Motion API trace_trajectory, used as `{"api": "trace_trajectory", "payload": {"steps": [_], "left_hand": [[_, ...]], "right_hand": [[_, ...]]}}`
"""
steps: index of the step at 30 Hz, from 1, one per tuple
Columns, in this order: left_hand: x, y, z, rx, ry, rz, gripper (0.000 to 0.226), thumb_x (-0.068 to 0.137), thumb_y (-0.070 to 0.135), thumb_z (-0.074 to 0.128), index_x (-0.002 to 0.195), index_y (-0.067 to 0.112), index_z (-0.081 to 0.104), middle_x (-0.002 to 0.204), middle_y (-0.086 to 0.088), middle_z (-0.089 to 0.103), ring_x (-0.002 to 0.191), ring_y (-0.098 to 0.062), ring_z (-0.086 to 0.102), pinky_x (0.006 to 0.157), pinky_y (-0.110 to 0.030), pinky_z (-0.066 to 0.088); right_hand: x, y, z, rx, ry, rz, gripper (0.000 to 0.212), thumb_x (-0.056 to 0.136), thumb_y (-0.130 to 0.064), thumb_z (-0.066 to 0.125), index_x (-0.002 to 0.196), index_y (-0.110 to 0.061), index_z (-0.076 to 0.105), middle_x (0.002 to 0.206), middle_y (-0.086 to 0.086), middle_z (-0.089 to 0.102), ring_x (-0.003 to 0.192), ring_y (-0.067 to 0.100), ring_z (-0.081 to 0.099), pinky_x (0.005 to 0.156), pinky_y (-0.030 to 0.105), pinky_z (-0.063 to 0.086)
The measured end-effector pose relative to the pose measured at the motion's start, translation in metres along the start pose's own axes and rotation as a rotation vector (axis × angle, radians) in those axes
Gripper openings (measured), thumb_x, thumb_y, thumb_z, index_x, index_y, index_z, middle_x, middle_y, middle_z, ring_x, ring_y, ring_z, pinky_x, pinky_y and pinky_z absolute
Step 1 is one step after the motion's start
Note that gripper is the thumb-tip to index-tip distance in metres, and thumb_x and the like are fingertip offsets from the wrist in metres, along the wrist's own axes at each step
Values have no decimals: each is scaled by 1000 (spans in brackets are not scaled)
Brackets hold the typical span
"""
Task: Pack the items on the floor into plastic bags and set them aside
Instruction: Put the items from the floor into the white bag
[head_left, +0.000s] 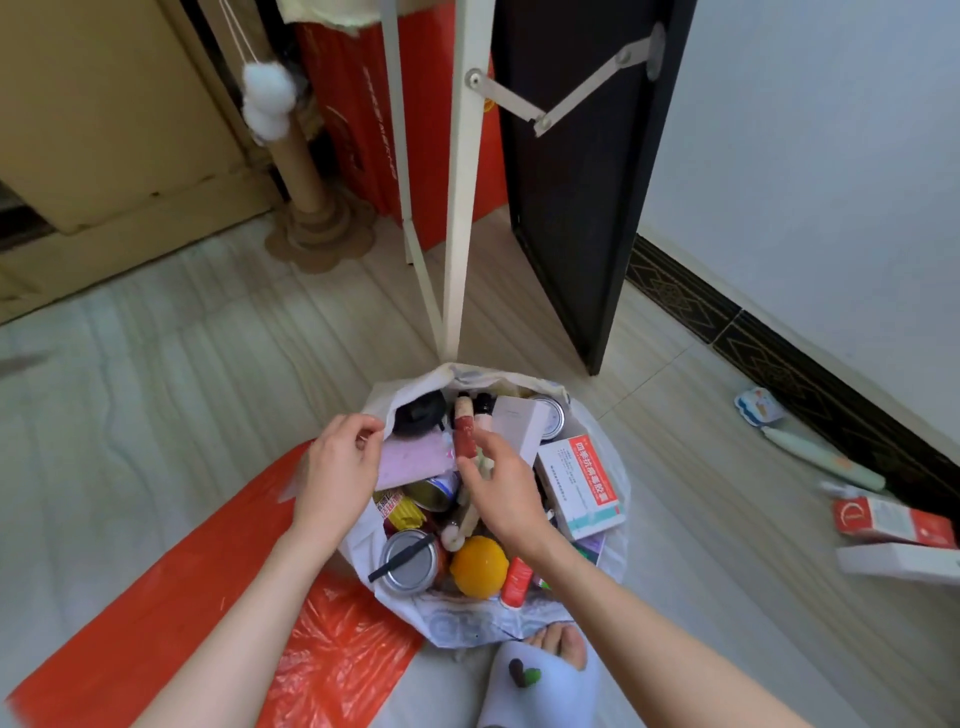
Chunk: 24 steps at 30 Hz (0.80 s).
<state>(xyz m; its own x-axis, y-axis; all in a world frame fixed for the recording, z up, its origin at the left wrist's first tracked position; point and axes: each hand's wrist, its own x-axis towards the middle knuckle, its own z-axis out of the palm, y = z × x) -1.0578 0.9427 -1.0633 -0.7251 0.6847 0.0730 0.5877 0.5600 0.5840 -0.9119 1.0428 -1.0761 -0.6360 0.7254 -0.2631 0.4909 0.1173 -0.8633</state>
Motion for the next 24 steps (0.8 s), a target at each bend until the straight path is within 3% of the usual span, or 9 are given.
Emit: {"api": "trace_trajectory", "payload": {"steps": [4,7,10,17,20,24], "left_hand": [[-12,15,11,70,-92,110,30,87,13,54,115,3,59,116,-14,57,110,-31,52,96,-38,38],[-21,41,30,75,-122,253,43,84,28,46,118,6,58,124,-14,54,117,-28,47,99,-40,36],[-31,77,66,66,-241,395,42,87,30,46,122,9,54,129,-11,51,122,-22,41,102,-34,33],[-41,155,173,12,-558,637,43,83,30,40,119,11,54,118,-12,59,111,-20,49,95,-25,31],[-44,191,219,11,-629,721,43,83,31,41,120,13,53,116,-12,60,106,-26,58,90,-29,46],[-49,236,281,0,-742,795,42,80,29,43,118,14,52,113,-17,61,104,-31,61,85,-40,52]], "right_hand": [[-18,35,-39,-111,55,33,43,92,-24,51,132,-12,44,135,4,50,122,18,46,95,22,32],[-31,71,-84,-190,131,119,43,91,-22,52,132,-11,44,136,6,50,123,21,47,99,26,33],[-50,110,-140,-261,226,215,44,92,-20,52,133,-6,43,138,9,48,126,24,45,101,28,31],[-85,190,-254,-391,410,338,40,88,-8,55,127,-1,48,128,20,52,122,33,45,102,34,32],[-95,219,-293,-519,435,351,42,85,-7,57,126,-3,49,127,20,51,119,36,44,98,40,36],[-104,258,-331,-674,416,347,49,77,-3,63,124,-2,51,127,19,51,118,37,45,97,45,38]]}}
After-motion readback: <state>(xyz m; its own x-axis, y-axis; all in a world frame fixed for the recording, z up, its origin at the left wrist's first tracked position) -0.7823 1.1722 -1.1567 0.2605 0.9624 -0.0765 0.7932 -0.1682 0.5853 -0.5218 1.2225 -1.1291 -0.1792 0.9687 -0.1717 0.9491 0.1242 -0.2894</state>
